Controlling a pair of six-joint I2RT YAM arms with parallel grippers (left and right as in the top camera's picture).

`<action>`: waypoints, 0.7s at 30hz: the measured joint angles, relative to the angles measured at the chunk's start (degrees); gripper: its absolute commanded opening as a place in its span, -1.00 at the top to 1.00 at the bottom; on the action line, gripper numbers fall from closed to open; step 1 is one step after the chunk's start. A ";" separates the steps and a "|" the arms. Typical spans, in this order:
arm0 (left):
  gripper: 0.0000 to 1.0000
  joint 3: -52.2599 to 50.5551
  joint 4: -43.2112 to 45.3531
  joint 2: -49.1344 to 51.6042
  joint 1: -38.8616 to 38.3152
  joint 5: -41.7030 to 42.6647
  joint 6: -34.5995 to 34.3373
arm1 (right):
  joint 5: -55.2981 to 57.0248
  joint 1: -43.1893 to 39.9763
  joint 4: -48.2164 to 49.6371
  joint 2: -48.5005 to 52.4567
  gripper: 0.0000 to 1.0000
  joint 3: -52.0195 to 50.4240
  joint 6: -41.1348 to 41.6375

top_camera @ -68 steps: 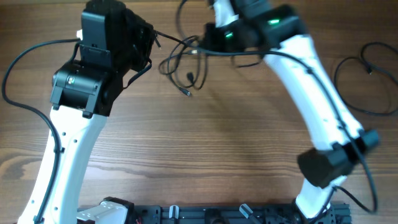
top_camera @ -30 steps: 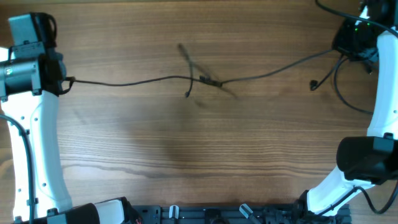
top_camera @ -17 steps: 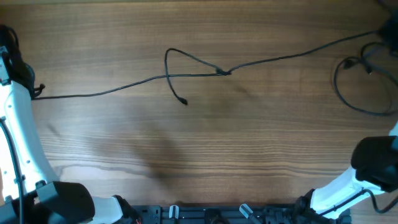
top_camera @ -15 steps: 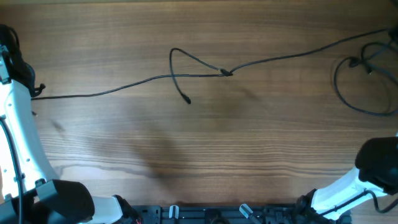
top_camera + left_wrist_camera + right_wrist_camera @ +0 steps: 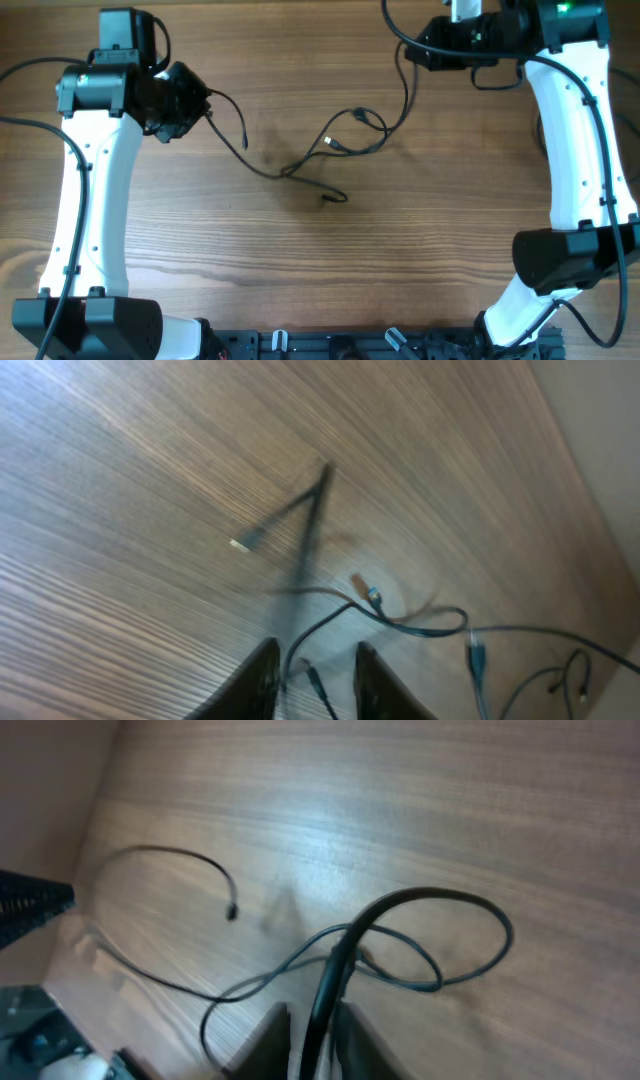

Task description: Untangle cables

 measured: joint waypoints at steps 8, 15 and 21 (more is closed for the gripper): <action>0.28 0.00 0.09 0.04 -0.26 0.26 0.61 | 11.28 2.43 0.02 0.00 -0.61 0.00 10.32; 0.32 0.00 0.07 4.66 -8.68 0.52 -0.15 | 15.50 2.43 -5.95 2.51 -0.47 -2.73 12.66; -1.00 -0.07 5.11 8.07 -10.34 0.55 -3.50 | 16.09 5.07 0.07 5.35 0.05 -13.57 7.61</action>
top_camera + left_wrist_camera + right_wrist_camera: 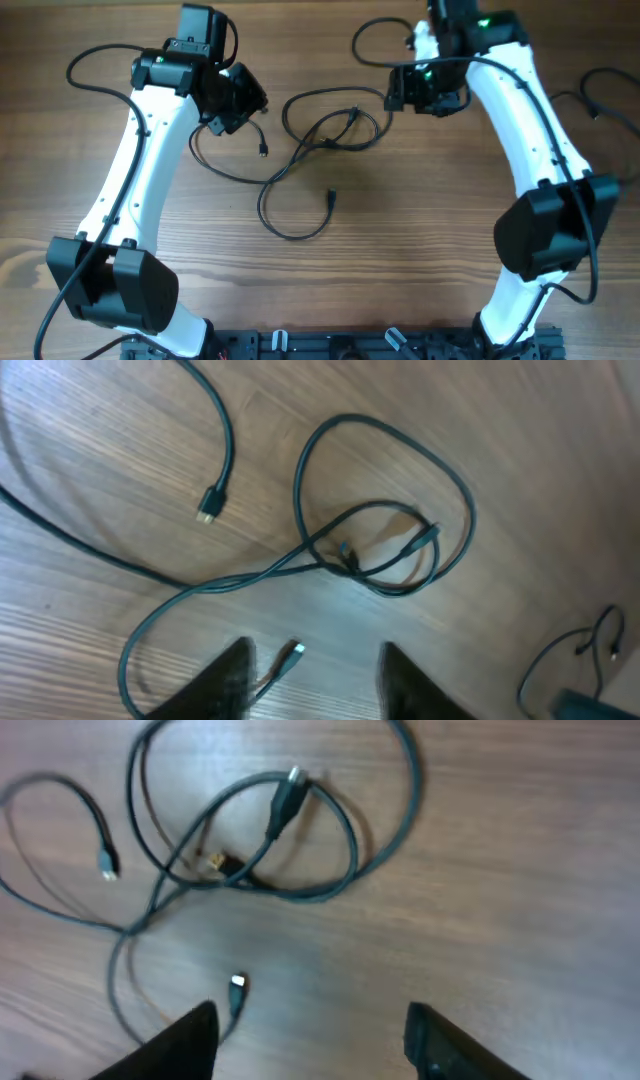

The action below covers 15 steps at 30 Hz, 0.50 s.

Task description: Untangle cables

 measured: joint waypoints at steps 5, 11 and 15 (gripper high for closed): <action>-1.00 0.00 -0.07 0.02 0.00 -2.25 -0.90 | 2.89 3.67 18.29 0.09 0.25 -15.67 1.90; -1.00 0.00 -0.04 0.02 0.00 -2.73 -0.90 | 3.89 3.63 34.73 0.20 0.28 -26.18 3.15; -1.00 0.00 -0.07 0.02 0.00 -2.73 -0.90 | 5.53 4.13 40.30 0.20 0.27 -27.63 -2.51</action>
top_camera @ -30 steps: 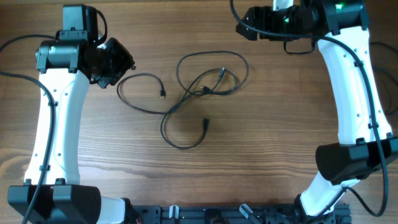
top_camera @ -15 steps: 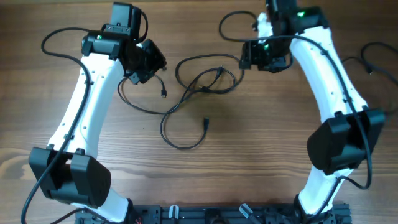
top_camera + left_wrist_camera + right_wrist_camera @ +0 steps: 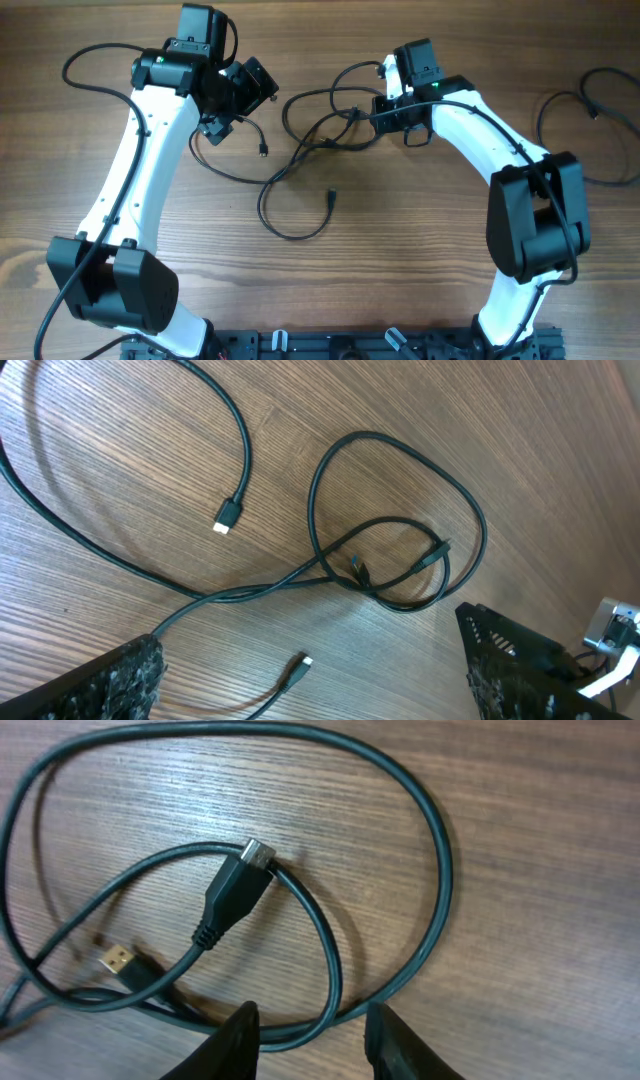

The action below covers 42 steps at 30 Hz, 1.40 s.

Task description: Untangle cables

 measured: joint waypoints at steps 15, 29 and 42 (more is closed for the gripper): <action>-1.00 0.00 0.04 0.00 0.00 0.00 0.00 | -0.24 0.94 5.46 0.96 0.42 -0.57 -5.05; -1.00 0.00 0.02 0.00 0.00 -0.02 0.00 | 0.22 0.94 6.49 6.75 0.45 -0.72 -3.96; -1.00 0.00 -0.04 0.00 0.00 -0.02 0.00 | -3.54 0.94 -20.33 -2.36 0.91 15.91 3.21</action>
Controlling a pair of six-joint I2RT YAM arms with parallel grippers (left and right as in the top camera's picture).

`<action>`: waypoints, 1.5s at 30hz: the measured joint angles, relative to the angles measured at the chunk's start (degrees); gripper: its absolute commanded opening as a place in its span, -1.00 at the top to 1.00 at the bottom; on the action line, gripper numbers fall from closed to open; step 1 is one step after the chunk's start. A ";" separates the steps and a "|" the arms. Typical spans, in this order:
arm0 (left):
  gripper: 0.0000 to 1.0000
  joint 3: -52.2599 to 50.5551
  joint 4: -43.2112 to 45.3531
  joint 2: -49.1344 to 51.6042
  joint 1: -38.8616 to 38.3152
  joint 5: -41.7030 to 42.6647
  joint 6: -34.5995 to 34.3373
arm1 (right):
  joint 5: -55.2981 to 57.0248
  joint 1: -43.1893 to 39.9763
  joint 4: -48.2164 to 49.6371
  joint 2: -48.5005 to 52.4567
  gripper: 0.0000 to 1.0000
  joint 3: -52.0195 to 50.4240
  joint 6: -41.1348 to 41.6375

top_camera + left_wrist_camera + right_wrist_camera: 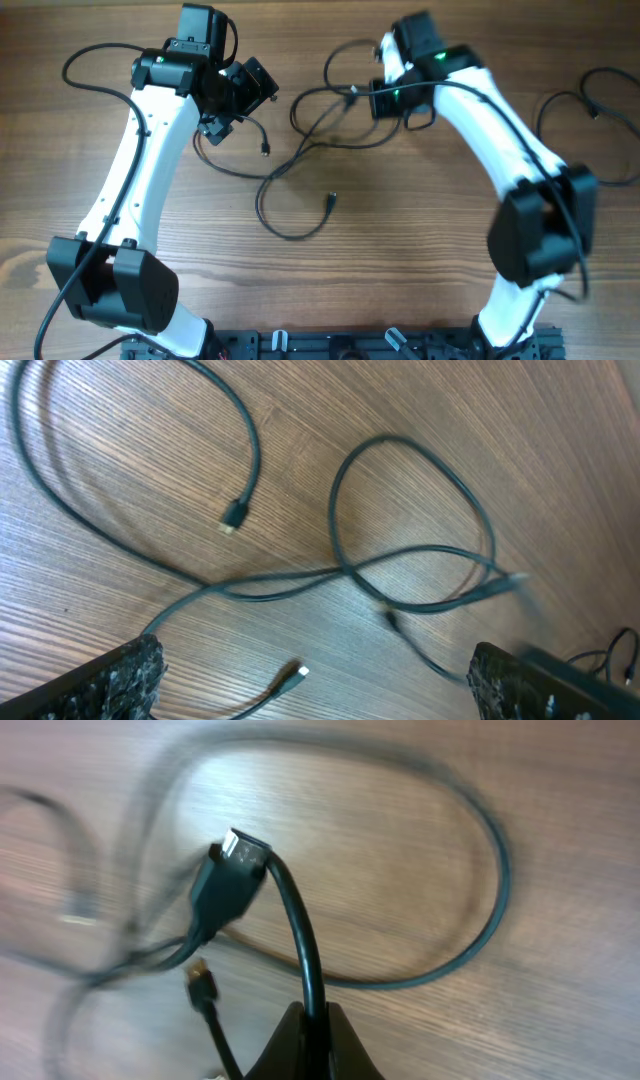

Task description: Untangle cables

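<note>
Thin dark cables (318, 128) lie crossed in loops at the middle of the wooden table. My right gripper (386, 90) is shut on one black cable (300, 945) just behind its plug (228, 875), which hangs off the table. A gold-tipped plug (203, 985) dangles beside it. My left gripper (243, 105) hovers open over the left side of the tangle, its fingers (110, 678) spread wide with nothing between them. Below it lie a loose plug (296, 675) and another plug (233, 517) at the end of a curved lead.
A separate black lead (590, 95) curls at the table's far right. An arm lead (88, 60) loops at the far left. A dark rail (350, 345) runs along the front edge between the two arm bases.
My right gripper, then open low over the black plug's loop, is now shut on that cable and holds it raised. The loops near it have shifted. The left gripper has not moved.
Both grippers first held cable ends, pulled far apart. Then both stood open and the cables lay slack in a tangle at the middle. The right gripper then hung open close over the black plug, and now grips its cable.
</note>
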 measured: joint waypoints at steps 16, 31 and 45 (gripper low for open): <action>-1.00 0.00 -0.04 0.00 0.00 0.00 0.00 | -5.64 -7.56 -13.73 -11.32 0.91 34.77 6.93; -1.00 0.00 -0.09 0.00 0.00 0.00 0.00 | -17.25 -7.48 -12.31 -29.00 0.91 35.52 9.84; -1.00 0.00 -0.07 0.00 0.00 0.00 0.00 | -7.91 -7.48 -21.51 -11.23 0.91 36.44 8.85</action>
